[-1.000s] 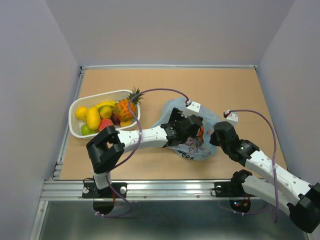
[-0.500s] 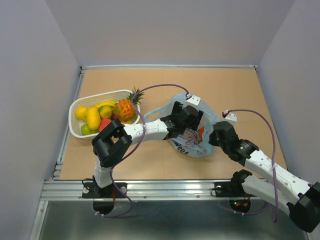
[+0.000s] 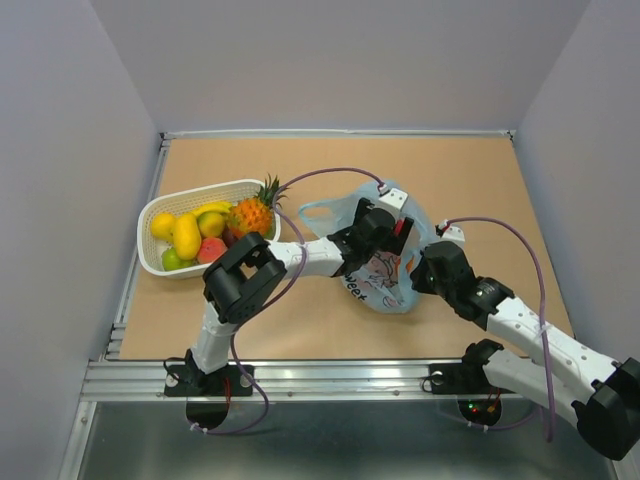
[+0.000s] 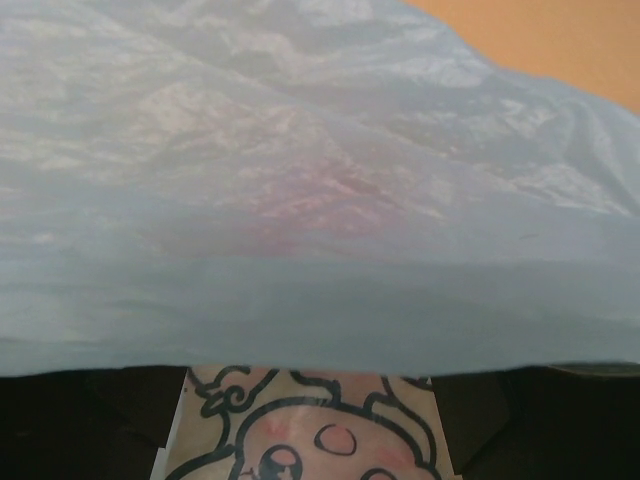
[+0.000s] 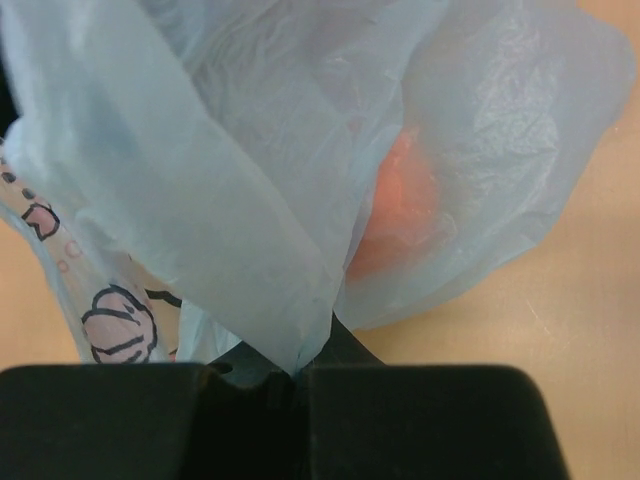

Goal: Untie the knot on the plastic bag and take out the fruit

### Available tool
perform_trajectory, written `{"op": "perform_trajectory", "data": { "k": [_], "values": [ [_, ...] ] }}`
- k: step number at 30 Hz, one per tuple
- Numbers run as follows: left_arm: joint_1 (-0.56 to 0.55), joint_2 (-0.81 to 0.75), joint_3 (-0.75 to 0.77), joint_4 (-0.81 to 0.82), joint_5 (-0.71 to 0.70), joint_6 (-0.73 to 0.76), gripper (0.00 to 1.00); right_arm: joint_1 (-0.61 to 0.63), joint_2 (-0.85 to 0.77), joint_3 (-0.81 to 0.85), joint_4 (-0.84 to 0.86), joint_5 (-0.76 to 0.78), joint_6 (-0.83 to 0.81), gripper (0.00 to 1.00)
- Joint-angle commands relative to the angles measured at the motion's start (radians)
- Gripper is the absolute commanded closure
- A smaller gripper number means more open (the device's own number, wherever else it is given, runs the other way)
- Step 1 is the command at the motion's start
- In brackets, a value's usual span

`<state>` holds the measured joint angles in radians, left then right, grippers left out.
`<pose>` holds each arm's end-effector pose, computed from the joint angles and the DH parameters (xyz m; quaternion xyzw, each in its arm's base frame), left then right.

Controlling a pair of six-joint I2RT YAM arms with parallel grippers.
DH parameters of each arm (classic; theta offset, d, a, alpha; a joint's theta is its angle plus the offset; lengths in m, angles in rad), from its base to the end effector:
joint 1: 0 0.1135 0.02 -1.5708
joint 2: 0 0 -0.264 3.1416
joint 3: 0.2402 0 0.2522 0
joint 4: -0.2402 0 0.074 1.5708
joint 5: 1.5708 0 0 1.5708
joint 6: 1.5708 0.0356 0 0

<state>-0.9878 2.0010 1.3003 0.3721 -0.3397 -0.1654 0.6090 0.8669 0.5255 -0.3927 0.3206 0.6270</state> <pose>0.2620 -0.3757 0.2067 0.2302 0.7740 -0.1975 0.5558 0.1541 0.0938 0.2171 0.0730 0.9014 0.1135 0.4114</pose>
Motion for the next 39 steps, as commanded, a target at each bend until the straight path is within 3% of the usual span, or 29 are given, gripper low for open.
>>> {"op": "perform_trajectory", "data": {
  "k": [1, 9, 12, 15, 20, 24, 28, 30, 32, 34, 35, 39],
  "values": [
    [0.001, 0.027, 0.008, 0.175, 0.064, 0.056, 0.01, -0.005, -0.002, -0.001, 0.046, -0.054, -0.03, 1.0],
    [0.015, 0.136, 0.099, 0.208, 0.146, 0.096, 0.02, -0.003, 0.012, 0.005, 0.048, -0.091, -0.055, 0.99],
    [0.024, 0.154, 0.108, 0.205, 0.162, 0.08, 0.09, -0.005, 0.015, 0.007, 0.048, -0.091, -0.058, 0.99],
    [0.032, 0.162, 0.103, 0.206, 0.166, 0.072, 0.26, -0.005, 0.024, 0.008, 0.049, -0.083, -0.058, 0.99],
    [0.032, 0.128, 0.06, 0.223, 0.156, 0.069, 0.7, -0.005, 0.023, 0.01, 0.048, -0.061, -0.058, 1.0],
    [0.032, 0.046, -0.019, 0.237, 0.154, 0.069, 0.85, -0.005, 0.009, 0.013, 0.048, -0.02, -0.049, 1.0],
    [0.032, -0.04, -0.104, 0.255, 0.145, 0.053, 0.92, -0.005, -0.003, 0.021, 0.048, 0.009, -0.053, 0.99],
    [0.032, -0.083, -0.149, 0.257, 0.136, 0.041, 0.91, -0.005, -0.008, 0.027, 0.048, 0.024, -0.053, 0.99],
    [0.032, -0.106, -0.174, 0.26, 0.139, 0.011, 0.82, -0.005, -0.009, 0.028, 0.046, 0.032, -0.05, 0.99],
    [0.032, -0.133, -0.206, 0.263, 0.148, -0.022, 0.71, -0.005, -0.017, 0.034, 0.045, 0.046, -0.041, 0.99],
    [0.032, -0.14, -0.214, 0.261, 0.178, -0.055, 0.6, -0.005, -0.019, 0.037, 0.041, 0.051, -0.041, 0.99],
    [0.021, -0.195, -0.286, 0.269, 0.234, -0.123, 0.32, -0.005, -0.02, 0.065, 0.002, 0.092, -0.035, 0.99]
  ]
}}
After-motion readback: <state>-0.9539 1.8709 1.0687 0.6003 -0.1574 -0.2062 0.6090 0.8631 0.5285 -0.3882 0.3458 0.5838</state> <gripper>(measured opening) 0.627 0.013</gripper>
